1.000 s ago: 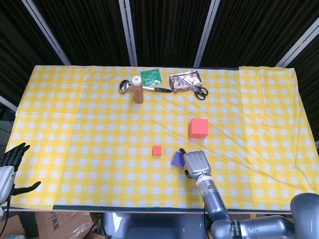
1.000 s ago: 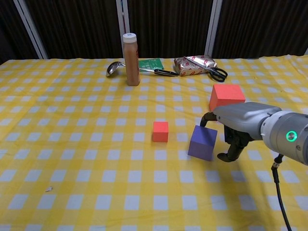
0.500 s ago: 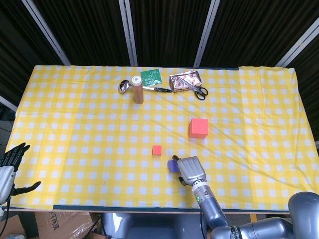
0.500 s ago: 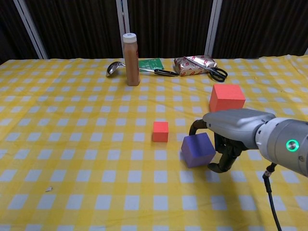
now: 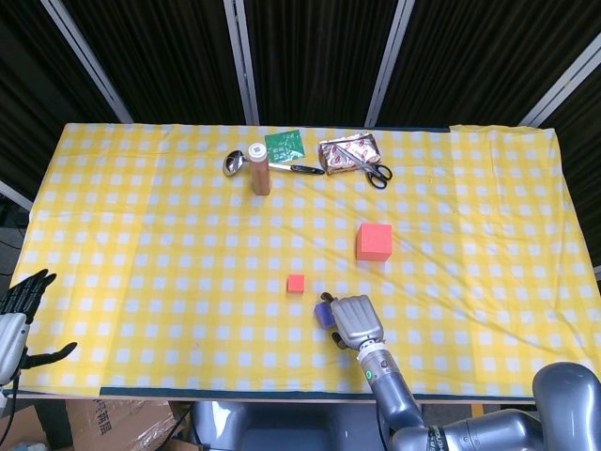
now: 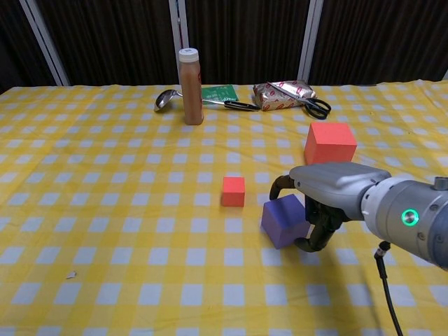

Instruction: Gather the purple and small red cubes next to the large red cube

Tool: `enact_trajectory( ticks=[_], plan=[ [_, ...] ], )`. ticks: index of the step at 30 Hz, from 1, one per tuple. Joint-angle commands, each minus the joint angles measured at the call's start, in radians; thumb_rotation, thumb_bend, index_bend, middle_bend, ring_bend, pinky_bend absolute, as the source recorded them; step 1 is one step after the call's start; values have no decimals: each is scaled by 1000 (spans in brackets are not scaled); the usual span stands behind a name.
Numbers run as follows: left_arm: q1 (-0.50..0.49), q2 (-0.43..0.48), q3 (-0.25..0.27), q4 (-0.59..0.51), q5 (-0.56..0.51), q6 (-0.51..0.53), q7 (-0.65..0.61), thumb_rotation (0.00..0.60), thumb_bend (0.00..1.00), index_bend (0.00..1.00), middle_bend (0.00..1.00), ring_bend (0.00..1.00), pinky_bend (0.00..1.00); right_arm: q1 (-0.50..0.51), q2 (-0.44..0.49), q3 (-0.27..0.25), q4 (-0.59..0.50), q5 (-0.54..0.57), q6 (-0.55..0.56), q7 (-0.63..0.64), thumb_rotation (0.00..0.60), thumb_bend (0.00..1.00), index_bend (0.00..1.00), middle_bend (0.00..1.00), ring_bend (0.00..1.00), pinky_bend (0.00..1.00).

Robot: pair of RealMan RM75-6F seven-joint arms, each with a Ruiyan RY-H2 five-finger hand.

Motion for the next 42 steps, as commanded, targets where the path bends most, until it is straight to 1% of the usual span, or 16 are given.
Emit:
enact_trajectory(
  ticks=[1,6,10,16,20,23,26,32,36,40,42],
  plan=[
    [0,0,0,0,-1,-1,0,600,12,0,0,0,0,-2,-6,0,9,-10,-6,12,600,395,226,1000,1000,951],
    [-1,0,0,0,-4,-5,2,600,12,0,0,0,0,-6,-14,-5,11,-37,-11,32,600,396,225,1000,1000,950],
    [-1,0,-1,-2,-5,-4,4,600,13,0,0,0,0,-8,-26,-8,22,-49,-12,39,600,396,259,1000,1000,951],
    [-1,0,-1,-2,-6,-5,4,600,12,0,0,0,0,-10,-39,-11,37,-56,-11,41,600,400,283,1000,1000,951],
    [-1,1,-1,-4,-7,-4,2,600,12,0,0,0,0,-13,-46,-9,61,-54,-15,46,600,454,344,1000,1000,951],
    [-1,2,-1,-4,-8,-5,1,600,12,0,0,0,0,-17,-47,-9,68,-56,-18,53,600,503,419,1000,1000,951],
    [-1,2,-1,-5,-7,-6,0,600,12,0,0,0,0,-19,-46,-7,68,-60,-21,57,600,522,466,1000,1000,951],
    [-2,2,0,-5,-8,-7,2,600,12,0,0,0,0,-23,-45,-2,64,-87,-26,76,600,524,477,1000,1000,951],
    [-1,2,0,-7,-7,-5,0,600,12,0,0,0,0,-18,-44,22,68,-100,-25,85,600,524,477,1000,1000,950],
    [-1,3,0,-7,-7,-6,-1,600,12,0,0,0,0,-1,-46,71,81,-111,-23,91,600,524,476,1000,1000,951],
    [-3,3,-2,-7,-9,-8,-3,600,12,0,0,0,0,19,-52,105,98,-104,-27,81,600,524,477,1000,1000,950]
  ],
)
